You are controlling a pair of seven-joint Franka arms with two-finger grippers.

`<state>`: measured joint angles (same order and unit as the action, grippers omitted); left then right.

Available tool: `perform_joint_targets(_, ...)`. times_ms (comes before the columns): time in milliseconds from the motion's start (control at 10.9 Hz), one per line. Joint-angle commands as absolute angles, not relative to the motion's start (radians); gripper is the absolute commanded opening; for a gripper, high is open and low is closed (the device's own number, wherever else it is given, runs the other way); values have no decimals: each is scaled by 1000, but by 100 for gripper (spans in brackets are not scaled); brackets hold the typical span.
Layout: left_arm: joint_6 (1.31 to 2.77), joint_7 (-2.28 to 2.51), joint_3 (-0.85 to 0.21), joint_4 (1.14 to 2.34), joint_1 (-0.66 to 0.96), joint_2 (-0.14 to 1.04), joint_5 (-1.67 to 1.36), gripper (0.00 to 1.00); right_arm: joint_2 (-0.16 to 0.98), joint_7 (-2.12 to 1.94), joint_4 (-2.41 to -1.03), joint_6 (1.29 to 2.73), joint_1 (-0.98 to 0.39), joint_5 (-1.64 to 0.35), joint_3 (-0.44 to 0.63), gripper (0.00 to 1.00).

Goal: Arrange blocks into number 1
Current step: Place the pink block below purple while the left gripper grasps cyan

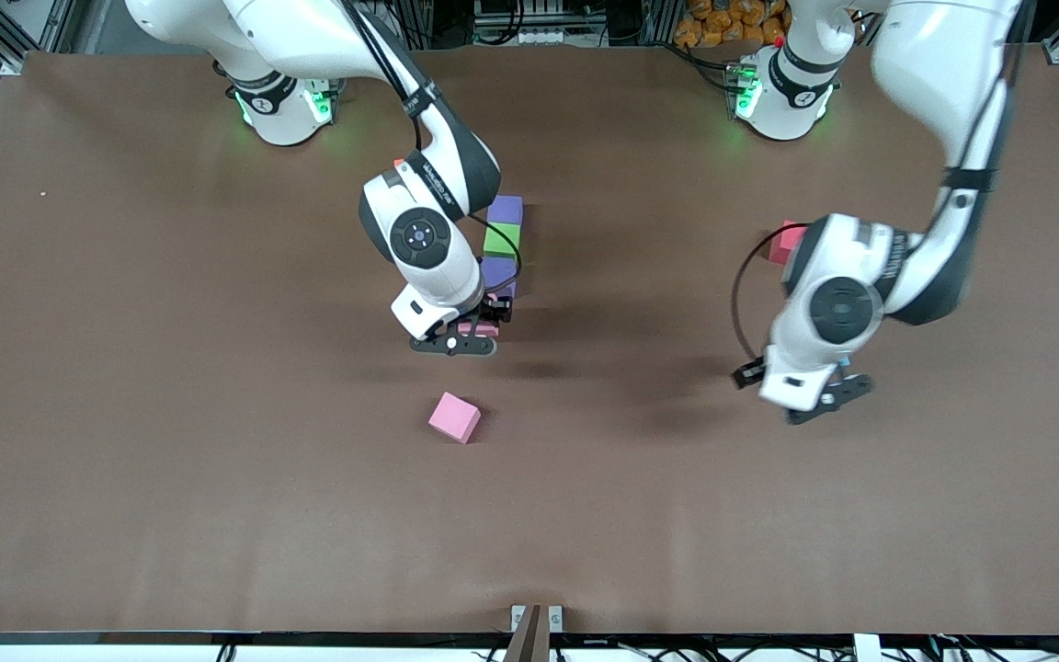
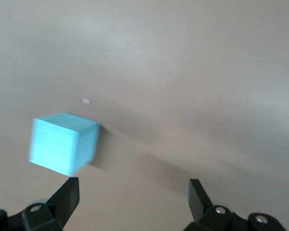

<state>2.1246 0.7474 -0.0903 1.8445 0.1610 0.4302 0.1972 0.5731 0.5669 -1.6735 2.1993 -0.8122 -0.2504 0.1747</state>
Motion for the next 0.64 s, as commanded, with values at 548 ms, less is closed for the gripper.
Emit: perform_joint_targets(548,2439,606,-110,2194,-17,299,330,100,634,621,-1663,2224,-888,-268,189,65)
